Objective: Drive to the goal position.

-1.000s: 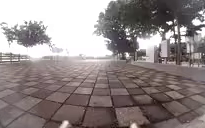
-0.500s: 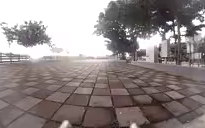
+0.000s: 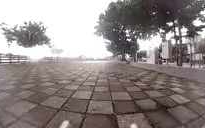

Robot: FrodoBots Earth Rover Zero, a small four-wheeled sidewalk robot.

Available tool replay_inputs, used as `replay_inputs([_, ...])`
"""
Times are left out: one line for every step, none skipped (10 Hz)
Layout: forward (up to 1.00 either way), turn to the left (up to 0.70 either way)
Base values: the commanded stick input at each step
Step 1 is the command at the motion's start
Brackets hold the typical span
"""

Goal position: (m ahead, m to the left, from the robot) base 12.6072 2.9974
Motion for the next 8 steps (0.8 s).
replay_inputs([0.7,0.0])
replay_inputs([0.7,0.0])
replay_inputs([0.7,0.0])
replay_inputs([0.7,-0.06])
replay_inputs([0.7,-0.2])
replay_inputs([0.7,-0.31])
replay_inputs([0.7,-0.06])
replay_inputs([0.7,0.0])
